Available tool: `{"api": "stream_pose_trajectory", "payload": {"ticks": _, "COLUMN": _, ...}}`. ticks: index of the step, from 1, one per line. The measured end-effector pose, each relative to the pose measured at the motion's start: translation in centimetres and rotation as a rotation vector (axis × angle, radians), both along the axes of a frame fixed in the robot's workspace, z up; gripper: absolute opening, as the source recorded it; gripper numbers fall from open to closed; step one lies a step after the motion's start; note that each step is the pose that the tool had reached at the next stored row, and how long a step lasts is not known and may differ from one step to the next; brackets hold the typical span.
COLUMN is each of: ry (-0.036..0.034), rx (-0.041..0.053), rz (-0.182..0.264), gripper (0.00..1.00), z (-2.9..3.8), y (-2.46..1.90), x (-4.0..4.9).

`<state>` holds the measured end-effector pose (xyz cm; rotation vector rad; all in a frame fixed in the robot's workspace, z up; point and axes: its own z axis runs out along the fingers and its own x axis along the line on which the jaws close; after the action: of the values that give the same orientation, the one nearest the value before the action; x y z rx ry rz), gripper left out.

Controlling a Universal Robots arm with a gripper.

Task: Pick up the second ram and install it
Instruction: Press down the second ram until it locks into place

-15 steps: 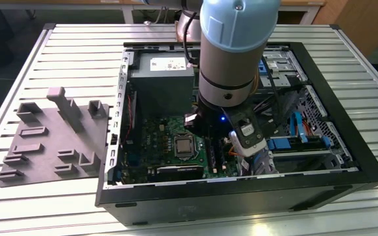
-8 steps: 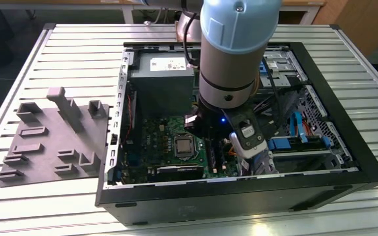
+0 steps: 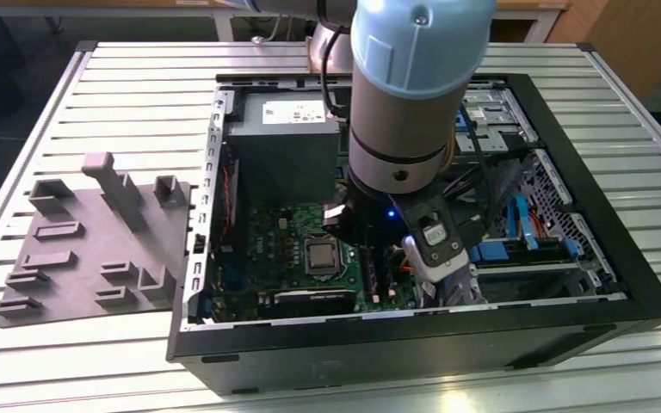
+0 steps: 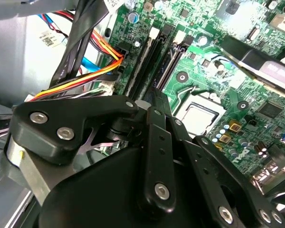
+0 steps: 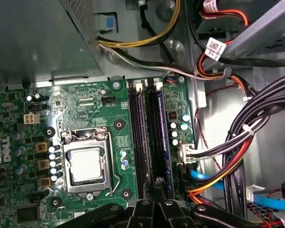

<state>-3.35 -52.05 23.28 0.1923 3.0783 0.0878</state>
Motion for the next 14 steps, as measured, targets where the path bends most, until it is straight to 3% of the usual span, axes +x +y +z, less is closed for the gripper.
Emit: {"api": "stream_pose_trajectory", "payload": {"ticks": 14, "ry": 0.0, "rx": 0.0, "rz": 0.0, "gripper": 0.11, "z": 0.0, "y": -0.61, "x": 0.0}}
